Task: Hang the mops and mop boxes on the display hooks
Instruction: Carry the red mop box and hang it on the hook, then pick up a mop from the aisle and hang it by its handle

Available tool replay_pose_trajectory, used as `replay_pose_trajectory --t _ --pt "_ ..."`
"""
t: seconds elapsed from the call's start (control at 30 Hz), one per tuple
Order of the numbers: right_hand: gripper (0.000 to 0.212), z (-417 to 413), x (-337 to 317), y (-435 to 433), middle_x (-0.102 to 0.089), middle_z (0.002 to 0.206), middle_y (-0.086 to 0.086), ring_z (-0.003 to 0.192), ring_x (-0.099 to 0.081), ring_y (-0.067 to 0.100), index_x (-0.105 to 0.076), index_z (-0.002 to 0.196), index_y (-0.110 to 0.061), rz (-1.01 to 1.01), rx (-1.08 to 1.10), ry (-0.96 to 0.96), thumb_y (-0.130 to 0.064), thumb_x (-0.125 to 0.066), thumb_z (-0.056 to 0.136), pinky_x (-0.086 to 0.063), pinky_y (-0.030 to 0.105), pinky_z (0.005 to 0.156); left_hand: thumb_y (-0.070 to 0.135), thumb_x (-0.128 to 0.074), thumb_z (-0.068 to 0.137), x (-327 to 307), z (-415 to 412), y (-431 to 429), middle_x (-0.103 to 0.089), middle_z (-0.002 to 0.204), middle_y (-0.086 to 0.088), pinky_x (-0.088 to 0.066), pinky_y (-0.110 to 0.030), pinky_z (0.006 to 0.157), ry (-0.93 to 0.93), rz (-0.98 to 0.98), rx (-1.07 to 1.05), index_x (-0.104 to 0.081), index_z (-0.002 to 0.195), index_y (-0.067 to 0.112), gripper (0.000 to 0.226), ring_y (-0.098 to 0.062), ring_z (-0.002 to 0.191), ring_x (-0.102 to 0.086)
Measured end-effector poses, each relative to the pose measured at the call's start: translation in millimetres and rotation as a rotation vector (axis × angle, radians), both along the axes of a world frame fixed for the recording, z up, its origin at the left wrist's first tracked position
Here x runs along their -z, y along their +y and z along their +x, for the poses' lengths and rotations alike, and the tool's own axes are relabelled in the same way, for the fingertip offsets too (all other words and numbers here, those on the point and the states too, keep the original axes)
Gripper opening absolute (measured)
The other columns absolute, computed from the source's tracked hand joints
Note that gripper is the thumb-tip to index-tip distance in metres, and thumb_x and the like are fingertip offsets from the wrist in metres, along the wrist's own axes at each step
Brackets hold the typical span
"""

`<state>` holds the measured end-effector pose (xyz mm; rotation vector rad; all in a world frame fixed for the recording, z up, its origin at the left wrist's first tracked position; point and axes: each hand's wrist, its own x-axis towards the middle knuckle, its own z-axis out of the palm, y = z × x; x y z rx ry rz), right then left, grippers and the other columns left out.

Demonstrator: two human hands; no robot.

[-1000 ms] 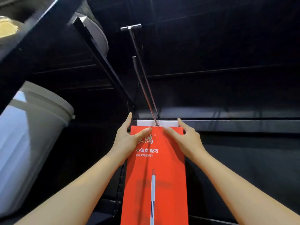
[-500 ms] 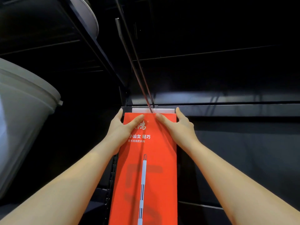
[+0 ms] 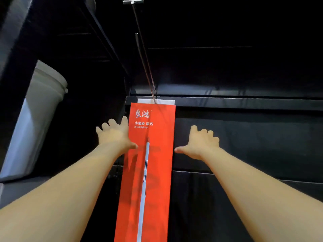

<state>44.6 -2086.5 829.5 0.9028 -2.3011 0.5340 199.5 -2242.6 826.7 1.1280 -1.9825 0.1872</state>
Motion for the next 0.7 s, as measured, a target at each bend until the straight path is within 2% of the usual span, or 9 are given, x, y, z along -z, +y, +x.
replay_pose_trajectory --t 0.1,0.3,0.47,0.7 --pt "0.095 3.6 18.6 54.0 -0.051 0.132 0.013 0.125 -0.044 0.034 -0.032 0.14 -0.016 0.171 0.196 0.05 -0.076 -0.061 0.072 -0.042 0.047 0.1 0.074 -0.06 0.073 21.4 5.3 24.5 -0.03 0.148 -0.019 -0.018 -0.052 0.117 -0.141 -0.115 0.037 -0.01 0.153 0.024 0.107 -0.036 0.137 -0.029" --pt "0.101 15.9 82.0 164.1 -0.048 0.135 0.012 0.126 -0.043 0.032 -0.028 0.145 -0.017 0.307 0.472 -0.017 -0.078 -0.059 0.071 -0.041 0.049 0.103 0.08 -0.047 0.076 80.5 -5.2 98.3 -0.016 0.157 -0.025 -0.012 -0.055 0.117 -0.258 -0.079 0.231 -0.013 0.153 0.022 0.102 -0.042 0.144 -0.018" --pt "0.108 32.5 127.1 261.4 -0.044 0.144 0.015 0.134 -0.04 0.035 -0.022 0.151 -0.018 0.35 0.685 -0.135 -0.08 -0.059 0.07 -0.039 0.051 0.105 0.083 -0.04 0.077 130.1 -29.5 172.3 -0.013 0.158 -0.025 -0.009 -0.055 0.117 -0.359 -0.063 0.403 -0.009 0.155 0.021 0.104 -0.043 0.145 -0.013" --pt "0.107 66.6 160.5 388.9 -0.041 0.147 0.017 0.135 -0.039 0.038 -0.023 0.15 -0.017 0.336 0.871 -0.198 -0.081 -0.057 0.072 -0.039 0.055 0.106 0.084 -0.037 0.078 171.8 -62.6 291.1 -0.01 0.159 -0.025 -0.006 -0.059 0.116 -0.456 -0.075 0.663 -0.006 0.155 0.02 0.104 -0.046 0.146 -0.008"
